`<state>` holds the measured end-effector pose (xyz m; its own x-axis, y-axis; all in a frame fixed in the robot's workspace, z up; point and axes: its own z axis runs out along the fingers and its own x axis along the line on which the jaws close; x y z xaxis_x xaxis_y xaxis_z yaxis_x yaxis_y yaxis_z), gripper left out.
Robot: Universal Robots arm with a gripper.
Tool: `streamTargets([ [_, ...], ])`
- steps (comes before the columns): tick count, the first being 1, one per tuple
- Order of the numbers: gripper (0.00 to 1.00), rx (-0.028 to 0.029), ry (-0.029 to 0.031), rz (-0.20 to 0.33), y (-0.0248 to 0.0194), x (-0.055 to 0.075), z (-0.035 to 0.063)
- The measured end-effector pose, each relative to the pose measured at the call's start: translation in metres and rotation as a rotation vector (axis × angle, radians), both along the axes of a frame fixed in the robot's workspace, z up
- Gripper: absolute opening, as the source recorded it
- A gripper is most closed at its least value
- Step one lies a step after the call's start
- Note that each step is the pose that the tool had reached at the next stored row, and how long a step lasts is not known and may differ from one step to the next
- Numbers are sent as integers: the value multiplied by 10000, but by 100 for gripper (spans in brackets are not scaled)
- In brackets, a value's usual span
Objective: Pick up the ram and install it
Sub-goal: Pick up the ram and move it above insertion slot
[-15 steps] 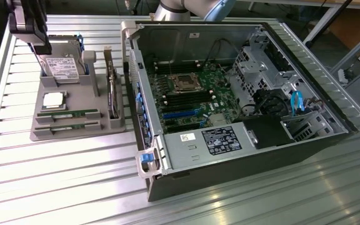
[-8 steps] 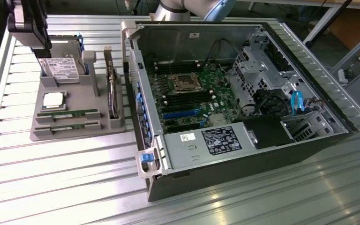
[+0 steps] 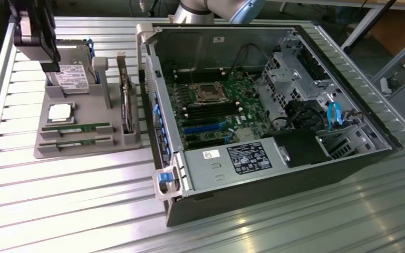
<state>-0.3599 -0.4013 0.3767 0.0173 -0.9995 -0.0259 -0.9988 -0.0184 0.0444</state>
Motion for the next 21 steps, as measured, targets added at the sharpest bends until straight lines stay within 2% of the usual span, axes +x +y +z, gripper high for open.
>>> streamTargets([
  [7,29,0,-1,0,-3,-3,-137],
  [10,29,0,0,0,-7,-4,-251],
  [21,29,0,0,1,-10,-6,-573],
])
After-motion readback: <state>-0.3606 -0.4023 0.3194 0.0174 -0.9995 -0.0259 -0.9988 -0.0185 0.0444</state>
